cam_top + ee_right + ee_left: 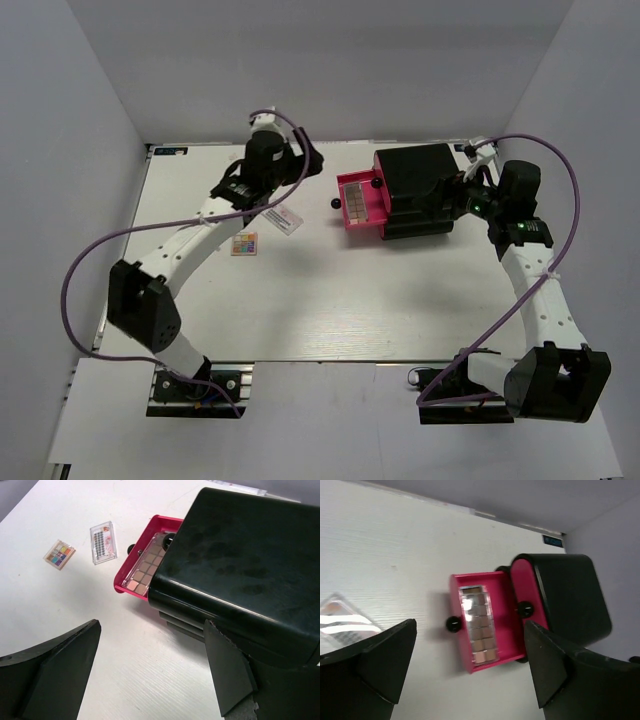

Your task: Organize the makeup

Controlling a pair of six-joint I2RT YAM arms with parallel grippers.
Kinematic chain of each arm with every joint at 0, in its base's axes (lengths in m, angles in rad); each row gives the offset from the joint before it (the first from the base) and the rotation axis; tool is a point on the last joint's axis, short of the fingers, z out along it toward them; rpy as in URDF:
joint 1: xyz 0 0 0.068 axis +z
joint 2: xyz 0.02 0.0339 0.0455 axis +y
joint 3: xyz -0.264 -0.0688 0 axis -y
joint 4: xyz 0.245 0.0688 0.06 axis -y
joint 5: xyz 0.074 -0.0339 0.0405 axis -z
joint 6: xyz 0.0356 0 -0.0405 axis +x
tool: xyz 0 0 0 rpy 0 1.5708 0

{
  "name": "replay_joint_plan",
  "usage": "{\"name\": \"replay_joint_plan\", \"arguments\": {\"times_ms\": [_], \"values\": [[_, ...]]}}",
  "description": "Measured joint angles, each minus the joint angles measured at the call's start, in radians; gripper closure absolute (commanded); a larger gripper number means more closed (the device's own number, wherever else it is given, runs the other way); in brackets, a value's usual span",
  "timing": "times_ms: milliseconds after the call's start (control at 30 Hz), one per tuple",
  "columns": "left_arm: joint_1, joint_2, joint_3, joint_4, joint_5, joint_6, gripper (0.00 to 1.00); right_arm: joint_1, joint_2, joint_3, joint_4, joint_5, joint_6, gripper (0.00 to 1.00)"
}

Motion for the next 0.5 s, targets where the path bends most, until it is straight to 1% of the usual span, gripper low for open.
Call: {"name": "replay_joint_plan", "arguments": {"times_ms": [67,100,200,267,300,367,400,433,500], "values": [[0.039,-0.084,-0.066,-0.052,-0.024,-0.007,0.02,0.000,0.000,-0.002,0.002,-0.016,-0.011,0.21],[0.058,-0.103,-0.085,-0.086,-0.035,0.001,0.02,0.000,0.000,-0.002,0.003,-0.026,-0.016,0.31],[0.115,-0.098,-0.117,-0.212,-0.074,0.049,0.02,0.000,0.000,-0.002,0.004,-0.048,-0.027,0.46],[0.150,-0.060,-0.127,-0.303,-0.109,0.087,0.02,0.000,0.000,-0.002,0.003,-0.058,-0.027,0.44],[0.163,-0.039,-0.135,-0.338,-0.124,0.105,0.02,0.000,0.002,-0.002,0.003,-0.061,-0.026,0.36],[0.191,0.002,-0.171,-0.397,-0.145,0.135,0.02,0.000,0.004,-0.002,0.002,-0.068,-0.023,0.24],[0.203,0.018,-0.192,-0.423,-0.150,0.150,0.02,0.000,0.007,-0.002,0.002,-0.071,-0.024,0.16],[0.214,0.031,-0.214,-0.443,-0.152,0.161,0.02,0.000,0.009,-0.002,0.001,-0.073,-0.023,0.14],[0.230,0.045,-0.249,-0.470,-0.150,0.183,0.02,0.000,0.014,-0.002,0.001,-0.076,-0.024,0.14]]}}
